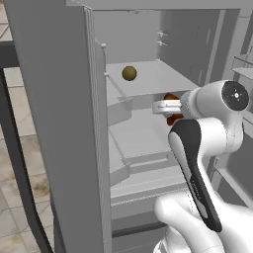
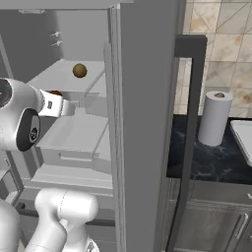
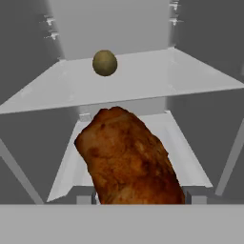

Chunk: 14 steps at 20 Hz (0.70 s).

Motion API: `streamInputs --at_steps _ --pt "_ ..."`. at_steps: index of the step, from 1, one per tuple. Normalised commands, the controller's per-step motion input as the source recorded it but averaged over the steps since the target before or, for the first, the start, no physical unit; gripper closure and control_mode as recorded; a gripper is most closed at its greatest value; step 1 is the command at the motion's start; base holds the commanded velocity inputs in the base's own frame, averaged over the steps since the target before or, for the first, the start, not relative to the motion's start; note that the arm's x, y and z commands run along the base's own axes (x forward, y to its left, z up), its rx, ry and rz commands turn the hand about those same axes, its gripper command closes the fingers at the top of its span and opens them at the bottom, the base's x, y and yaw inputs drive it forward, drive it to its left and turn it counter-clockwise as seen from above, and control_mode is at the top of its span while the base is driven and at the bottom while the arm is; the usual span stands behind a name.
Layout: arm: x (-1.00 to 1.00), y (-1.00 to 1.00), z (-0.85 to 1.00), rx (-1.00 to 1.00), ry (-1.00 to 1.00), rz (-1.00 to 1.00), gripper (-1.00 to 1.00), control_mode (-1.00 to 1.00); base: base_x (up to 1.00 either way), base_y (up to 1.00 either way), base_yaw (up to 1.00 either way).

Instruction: Place one potato and one chicken drumstick in each tupperware on the nearby counter, to pack two identical lunches.

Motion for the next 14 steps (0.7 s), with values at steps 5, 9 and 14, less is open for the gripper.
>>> streamInputs --at_steps 5,9,14 --pt "-0.32 -0.07 0.02 0.00 0.04 -0.02 1.00 1.00 -0.58 -0.25 -0.02" --pt "0.00 0.00 0.00 0.00 0.00 0.00 1.00 1.00 -1.00 -0.53 -0.03" --pt "0.00 0.00 0.00 0.00 0.00 0.00 1.00 1.00 -1.00 -0.65 -0.02"
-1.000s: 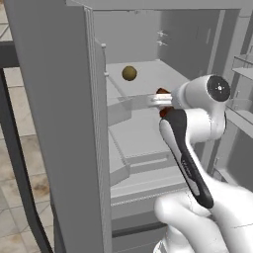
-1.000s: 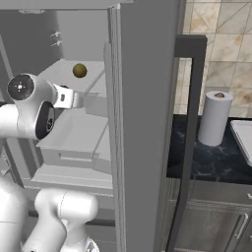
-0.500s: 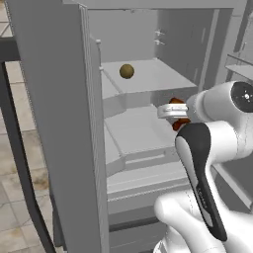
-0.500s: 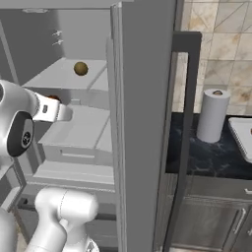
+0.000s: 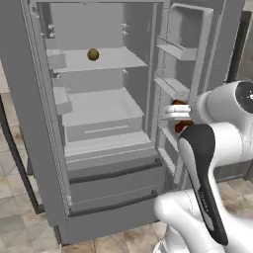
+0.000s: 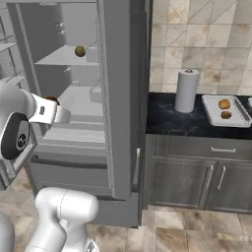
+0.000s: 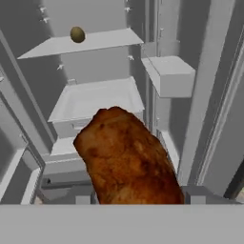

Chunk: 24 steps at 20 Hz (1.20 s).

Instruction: Place one potato and one chicken drumstick in each tupperware on the nearby counter, to pack two identical lunches.

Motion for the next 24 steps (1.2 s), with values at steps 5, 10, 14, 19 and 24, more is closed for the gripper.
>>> streamInputs --at_steps 5,10,14,19,24 --pt "0.00 0.00 0.00 0.00 0.00 0.00 1.00 1.00 -0.81 -1.00 -0.07" --pt "0.00 0.00 0.00 0.00 0.00 0.00 1.00 1.00 -0.21 -1.00 -0.11" --pt "0.00 0.00 0.00 0.00 0.00 0.00 1.00 1.00 0.00 -1.00 -0.10" --pt "0.00 0.00 0.00 0.00 0.00 0.00 1.00 1.00 0.00 -1.00 -0.10" --pt "0.00 0.00 0.00 0.00 0.00 0.00 1.00 1.00 0.01 -0.95 -0.07"
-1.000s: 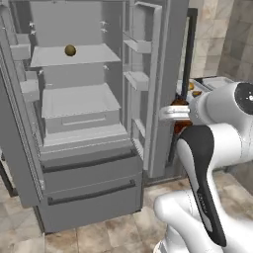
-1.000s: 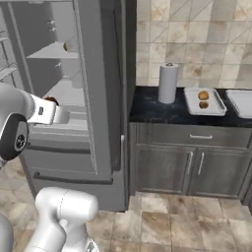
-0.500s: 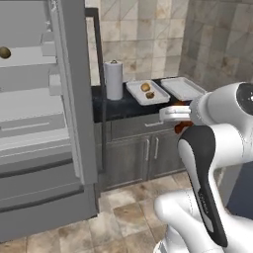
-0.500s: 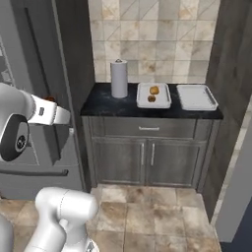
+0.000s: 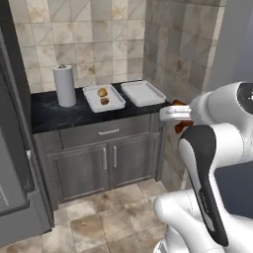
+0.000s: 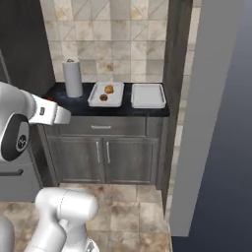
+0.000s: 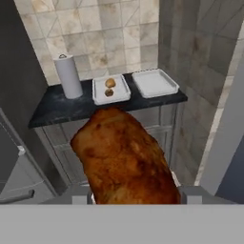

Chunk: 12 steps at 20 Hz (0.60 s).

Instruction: Place one potato and one chicken drumstick in each tupperware on the nearby counter, to pack two identical lunches.

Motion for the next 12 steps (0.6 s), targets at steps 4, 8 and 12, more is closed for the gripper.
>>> streamInputs --at_steps 4,8,12 --pt "0.00 0.00 0.00 0.00 0.00 0.00 1.00 1.00 0.16 -0.52 -0.01" --pt "0.00 0.00 0.00 0.00 0.00 0.00 1.00 1.00 0.63 -0.05 0.00" --pt "0.00 0.00 0.00 0.00 0.00 0.00 1.00 1.00 0.99 0.00 0.00"
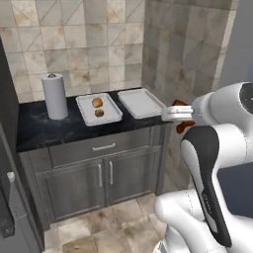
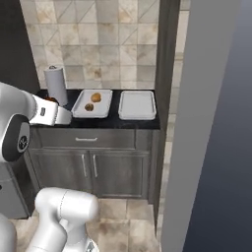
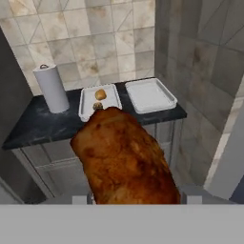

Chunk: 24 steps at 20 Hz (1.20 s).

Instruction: Place one potato and one chicken drumstick in each tupperware on the nearby counter, to pack two identical lunches.

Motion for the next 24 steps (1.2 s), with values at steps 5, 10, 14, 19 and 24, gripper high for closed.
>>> streamInputs --at_steps 5,10,14,19,24 --pt "0.00 0.00 0.00 0.00 0.00 0.00 1.00 1.00 0.97 -0.01 0.00" --pt "0.00 0.00 0.00 0.00 0.00 0.00 1.00 1.00 0.79 -0.04 0.00" --pt "0.00 0.00 0.00 0.00 0.00 0.00 1.00 1.00 0.62 -0.03 0.00" --pt "0.00 0.00 0.00 0.00 0.00 0.00 1.00 1.00 0.51 -0.07 0.00" --pt "0.00 0.00 0.00 0.00 0.00 0.00 1.00 1.00 0.62 -0.11 0.00"
